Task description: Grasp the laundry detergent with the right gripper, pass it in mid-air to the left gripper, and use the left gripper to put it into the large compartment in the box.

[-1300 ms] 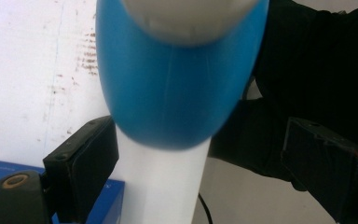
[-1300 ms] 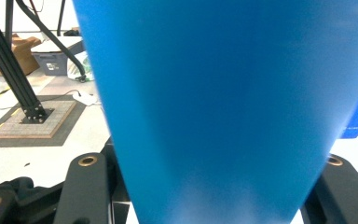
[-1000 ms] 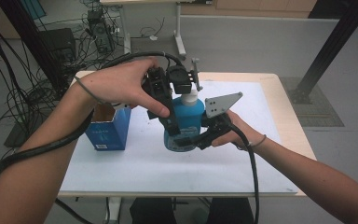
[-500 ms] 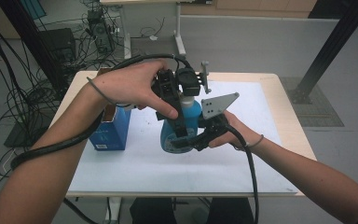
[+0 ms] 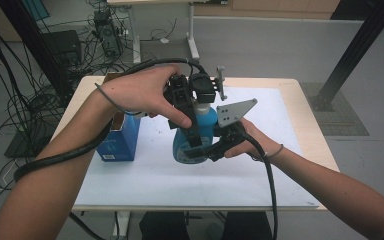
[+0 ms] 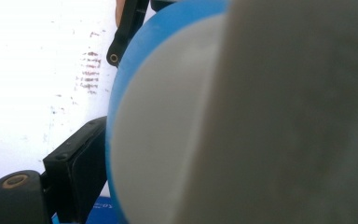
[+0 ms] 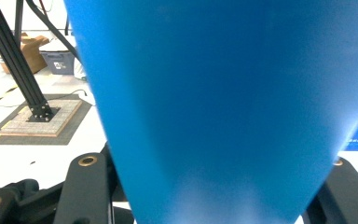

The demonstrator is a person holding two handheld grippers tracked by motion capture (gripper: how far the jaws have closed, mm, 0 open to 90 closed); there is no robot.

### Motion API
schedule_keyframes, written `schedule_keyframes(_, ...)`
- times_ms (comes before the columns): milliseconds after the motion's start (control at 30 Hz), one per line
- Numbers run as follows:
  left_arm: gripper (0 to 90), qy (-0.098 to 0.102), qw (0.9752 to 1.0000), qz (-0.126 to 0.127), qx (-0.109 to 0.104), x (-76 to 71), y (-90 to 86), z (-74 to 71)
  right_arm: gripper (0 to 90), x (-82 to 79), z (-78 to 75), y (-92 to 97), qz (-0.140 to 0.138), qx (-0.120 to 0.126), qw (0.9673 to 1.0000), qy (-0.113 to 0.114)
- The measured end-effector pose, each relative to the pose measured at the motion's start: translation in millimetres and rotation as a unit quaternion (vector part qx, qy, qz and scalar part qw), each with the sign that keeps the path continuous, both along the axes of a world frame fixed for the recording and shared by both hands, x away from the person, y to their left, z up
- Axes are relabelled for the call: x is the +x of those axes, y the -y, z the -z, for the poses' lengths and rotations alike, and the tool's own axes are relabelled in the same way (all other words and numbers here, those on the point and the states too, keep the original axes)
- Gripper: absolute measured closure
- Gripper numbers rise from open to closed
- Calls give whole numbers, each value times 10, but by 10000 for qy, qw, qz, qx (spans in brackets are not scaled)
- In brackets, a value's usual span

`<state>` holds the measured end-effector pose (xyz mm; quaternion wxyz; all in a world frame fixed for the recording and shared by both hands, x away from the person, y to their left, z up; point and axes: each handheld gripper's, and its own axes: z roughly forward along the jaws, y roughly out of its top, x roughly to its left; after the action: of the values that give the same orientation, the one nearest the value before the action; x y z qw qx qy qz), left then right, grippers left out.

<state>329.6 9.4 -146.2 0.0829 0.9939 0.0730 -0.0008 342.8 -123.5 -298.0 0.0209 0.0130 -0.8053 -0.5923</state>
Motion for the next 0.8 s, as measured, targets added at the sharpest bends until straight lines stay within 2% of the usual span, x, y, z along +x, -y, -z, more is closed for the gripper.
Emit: schedule_keyframes(800, 111, -9, 10000, -28, 19, -1, -13, 7, 409, 10, 8, 13, 9, -55, 10000, 27)
